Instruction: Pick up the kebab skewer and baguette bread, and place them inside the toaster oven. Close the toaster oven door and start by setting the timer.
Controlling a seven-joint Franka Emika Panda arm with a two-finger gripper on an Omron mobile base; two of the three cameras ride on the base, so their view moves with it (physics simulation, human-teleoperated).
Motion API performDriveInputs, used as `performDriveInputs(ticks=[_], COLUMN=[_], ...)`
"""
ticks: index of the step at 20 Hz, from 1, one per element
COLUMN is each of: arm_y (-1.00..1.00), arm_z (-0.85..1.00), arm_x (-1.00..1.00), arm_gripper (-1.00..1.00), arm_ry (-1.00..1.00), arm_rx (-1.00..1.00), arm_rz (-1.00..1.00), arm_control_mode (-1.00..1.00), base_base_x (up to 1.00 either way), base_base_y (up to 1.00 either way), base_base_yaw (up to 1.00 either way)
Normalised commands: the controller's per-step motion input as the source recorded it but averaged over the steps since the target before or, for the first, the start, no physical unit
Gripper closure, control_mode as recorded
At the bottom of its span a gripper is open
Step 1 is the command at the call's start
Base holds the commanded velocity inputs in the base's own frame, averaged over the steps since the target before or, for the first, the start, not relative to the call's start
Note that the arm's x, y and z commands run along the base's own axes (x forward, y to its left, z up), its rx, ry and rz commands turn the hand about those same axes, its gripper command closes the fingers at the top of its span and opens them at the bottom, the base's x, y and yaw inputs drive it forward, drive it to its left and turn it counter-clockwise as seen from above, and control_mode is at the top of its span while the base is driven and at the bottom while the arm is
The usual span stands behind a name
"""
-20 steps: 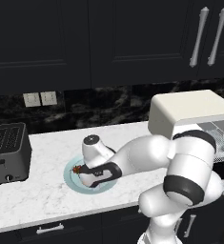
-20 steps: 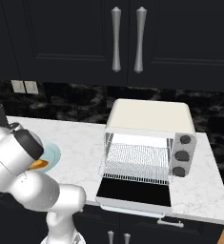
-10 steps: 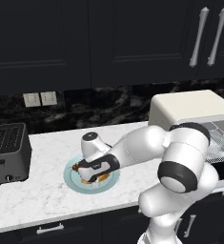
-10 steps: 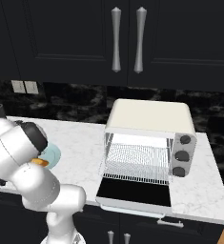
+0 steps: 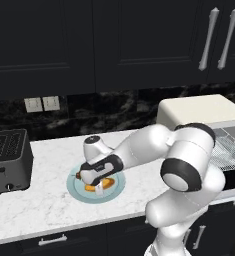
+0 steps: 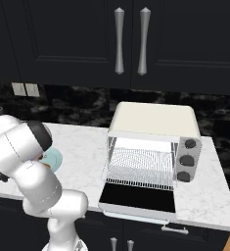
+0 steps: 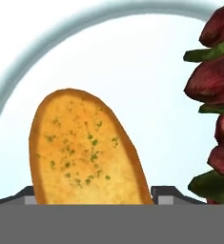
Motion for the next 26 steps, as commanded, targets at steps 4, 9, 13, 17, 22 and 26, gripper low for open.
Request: performDriveInputs(ticks=[4,9,13,17,22,26], arm_y=[-0.15,-0.35,-0.54,-0.63,-0.62,-0.52], arm_z=[0.17,0.54,0.61,0.57,0.46,0.58], arm_x=[-0.28,-0.06,0.00,0.00,-0.09,-0.16], arm_gripper=[1.00,1.00,1.00,1.00,1.00,1.00], arm_ry=[-0.12,-0.08,-0.04,-0.02,-0.02,0.00], arm_rx=[0.00,0.02,0.04,0.05,0.02,0.01], arm_rz=[0.00,-0.06,-0.08,-0.06,-0.12,-0.21], arm_control_mode=[-1.00,-1.00,-1.00,-1.00,-1.00,-1.00], base_base_x=[0.00,0.00,0.00,0.00,0.00,0.00], base_base_y=[0.00,0.00,0.00,0.00,0.00,0.00], base_base_yaw=[0.00,0.00,0.00,0.00,0.00,0.00])
